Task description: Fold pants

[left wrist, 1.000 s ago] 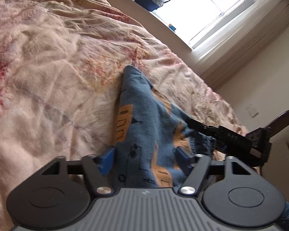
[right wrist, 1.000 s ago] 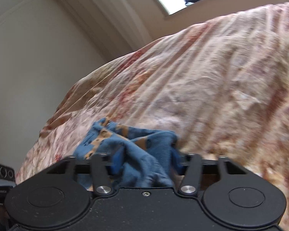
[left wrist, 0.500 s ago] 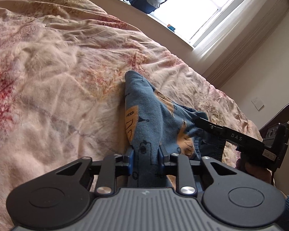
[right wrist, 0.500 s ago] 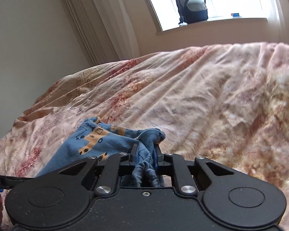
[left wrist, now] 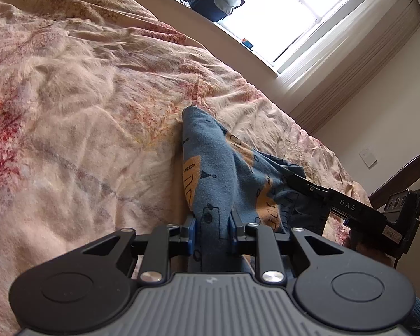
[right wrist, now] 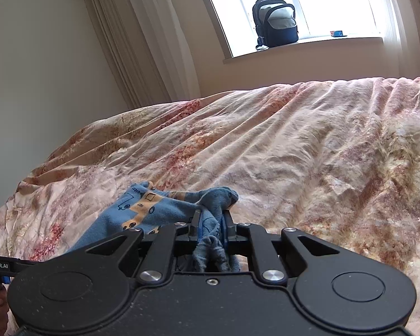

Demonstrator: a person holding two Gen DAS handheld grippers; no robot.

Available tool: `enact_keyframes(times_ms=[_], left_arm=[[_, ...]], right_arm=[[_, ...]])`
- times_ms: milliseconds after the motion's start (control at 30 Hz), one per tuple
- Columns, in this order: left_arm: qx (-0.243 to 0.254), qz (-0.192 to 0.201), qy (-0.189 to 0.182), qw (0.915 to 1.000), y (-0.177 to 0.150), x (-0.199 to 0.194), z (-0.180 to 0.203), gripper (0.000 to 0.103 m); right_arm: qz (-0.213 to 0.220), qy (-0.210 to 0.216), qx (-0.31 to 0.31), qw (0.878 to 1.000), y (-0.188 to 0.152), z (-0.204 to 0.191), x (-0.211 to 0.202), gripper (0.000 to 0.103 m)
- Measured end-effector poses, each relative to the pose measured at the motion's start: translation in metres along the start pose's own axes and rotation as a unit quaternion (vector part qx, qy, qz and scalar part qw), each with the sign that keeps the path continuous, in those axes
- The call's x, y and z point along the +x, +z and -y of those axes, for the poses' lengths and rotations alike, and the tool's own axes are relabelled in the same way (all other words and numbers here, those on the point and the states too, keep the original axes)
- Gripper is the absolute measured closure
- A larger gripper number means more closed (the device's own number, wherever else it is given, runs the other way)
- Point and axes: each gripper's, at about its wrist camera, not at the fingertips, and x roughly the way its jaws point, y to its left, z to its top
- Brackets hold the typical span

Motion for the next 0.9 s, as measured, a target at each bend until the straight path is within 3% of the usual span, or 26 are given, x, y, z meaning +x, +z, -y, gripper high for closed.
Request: enact_keyframes(times_ms=[233, 600, 900], left_arm=[[-0.004, 0.001, -0.002, 1.0000, 0.000, 0.000, -0.001, 0.078], [0.008, 0.049, -0.013, 0.9987, 0.015, -0.020, 0.003, 0.079], [0.001, 0.105, 0.018, 0.9943, 0.054, -0.035, -0.019, 0.078]], right_arm=[[0.003, -0.002, -0.006, 1.000, 0.000, -0.003, -0.001, 0.090], [0.035, 0.020, -0.025, 0.999, 0.022, -0.020, -0.018, 0.091], [0.032, 0.058, -0.069, 0.995, 0.060, -0.045, 0.020, 0.092]])
